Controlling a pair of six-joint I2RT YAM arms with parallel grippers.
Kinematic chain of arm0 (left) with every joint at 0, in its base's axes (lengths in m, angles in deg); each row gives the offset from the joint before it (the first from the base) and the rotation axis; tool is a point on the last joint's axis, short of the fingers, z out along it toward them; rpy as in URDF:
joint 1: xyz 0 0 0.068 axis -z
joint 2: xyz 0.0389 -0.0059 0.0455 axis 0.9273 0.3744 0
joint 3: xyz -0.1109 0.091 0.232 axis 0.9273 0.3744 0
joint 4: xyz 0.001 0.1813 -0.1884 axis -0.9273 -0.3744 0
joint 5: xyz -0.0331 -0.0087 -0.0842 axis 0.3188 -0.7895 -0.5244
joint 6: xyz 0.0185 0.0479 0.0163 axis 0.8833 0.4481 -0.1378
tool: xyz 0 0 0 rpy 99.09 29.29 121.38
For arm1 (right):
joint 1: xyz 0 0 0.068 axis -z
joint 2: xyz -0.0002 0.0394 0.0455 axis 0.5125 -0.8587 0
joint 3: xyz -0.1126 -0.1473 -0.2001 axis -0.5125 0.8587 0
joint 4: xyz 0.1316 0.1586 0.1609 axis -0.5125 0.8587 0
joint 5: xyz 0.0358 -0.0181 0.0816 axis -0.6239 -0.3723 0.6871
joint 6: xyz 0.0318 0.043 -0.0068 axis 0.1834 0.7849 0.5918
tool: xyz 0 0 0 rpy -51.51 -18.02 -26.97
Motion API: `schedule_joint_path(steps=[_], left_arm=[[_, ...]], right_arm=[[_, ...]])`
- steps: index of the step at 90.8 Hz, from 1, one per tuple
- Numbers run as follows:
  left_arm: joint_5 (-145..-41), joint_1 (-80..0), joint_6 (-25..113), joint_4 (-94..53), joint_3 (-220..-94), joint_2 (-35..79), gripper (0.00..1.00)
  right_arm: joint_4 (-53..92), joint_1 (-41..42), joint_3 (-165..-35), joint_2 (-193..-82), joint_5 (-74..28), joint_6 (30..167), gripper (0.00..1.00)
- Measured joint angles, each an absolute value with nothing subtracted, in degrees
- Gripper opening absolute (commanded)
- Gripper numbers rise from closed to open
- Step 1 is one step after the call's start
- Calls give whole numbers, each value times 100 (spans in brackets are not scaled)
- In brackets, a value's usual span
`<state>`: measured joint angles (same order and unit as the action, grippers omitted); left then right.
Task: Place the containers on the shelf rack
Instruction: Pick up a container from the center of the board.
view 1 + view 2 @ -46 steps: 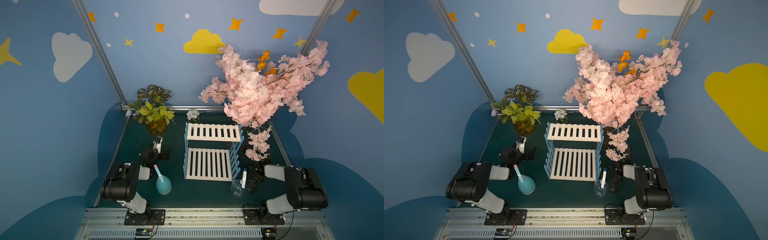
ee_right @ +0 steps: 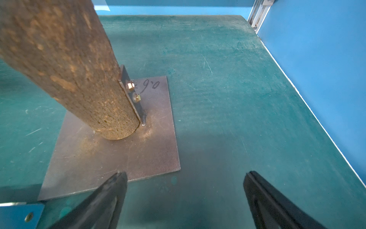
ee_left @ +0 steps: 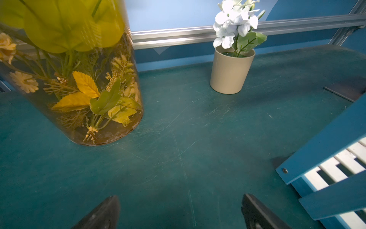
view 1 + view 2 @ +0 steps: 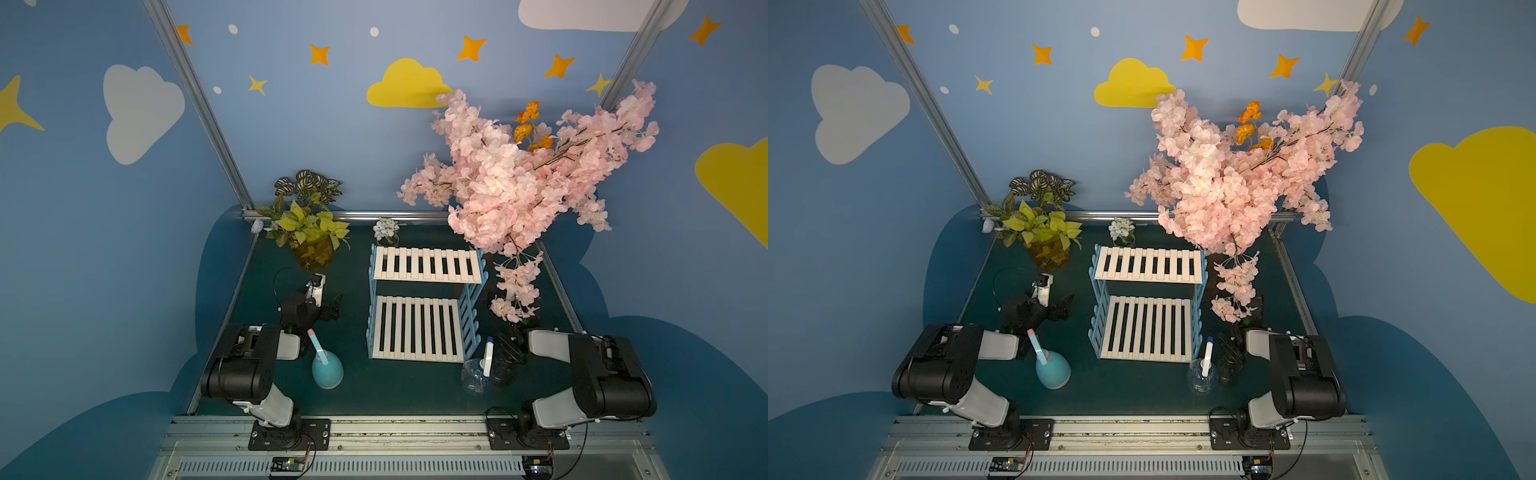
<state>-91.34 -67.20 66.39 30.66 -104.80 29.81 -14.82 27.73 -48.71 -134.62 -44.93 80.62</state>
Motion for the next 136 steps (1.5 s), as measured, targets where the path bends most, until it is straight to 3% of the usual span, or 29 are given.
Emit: schedule_joint_path(steps=[15,31,51,63,87,113,136], left_arm=[[-9018,-6903,6466,3184,-10078,2476,100],[-8581,-6958,6324,2692,-9820,772,100],[-7781,-6698,6062,1282,-9876,-1595,99],[-7521,-6341,5793,-64,-10497,-2240,98],[-8094,-6094,5225,-2180,-12427,-2513,96],[-9600,-5174,5227,-3834,-13577,-2398,94],[-9884,-4213,5679,-4652,-13492,-2317,95]], right_arm=[[-935,2800,-4882,-12811,-4965,8279,98],[276,3060,-5153,-11541,-5658,9039,98],[1674,3528,-5118,-9202,-5842,10084,98],[3043,3528,-5879,-8168,-5463,10235,98],[5661,3523,-8019,-8229,-4430,10285,98],[8503,3263,-9822,-8955,-2926,10040,81],[9847,2006,-9879,-9154,-2773,10292,67]])
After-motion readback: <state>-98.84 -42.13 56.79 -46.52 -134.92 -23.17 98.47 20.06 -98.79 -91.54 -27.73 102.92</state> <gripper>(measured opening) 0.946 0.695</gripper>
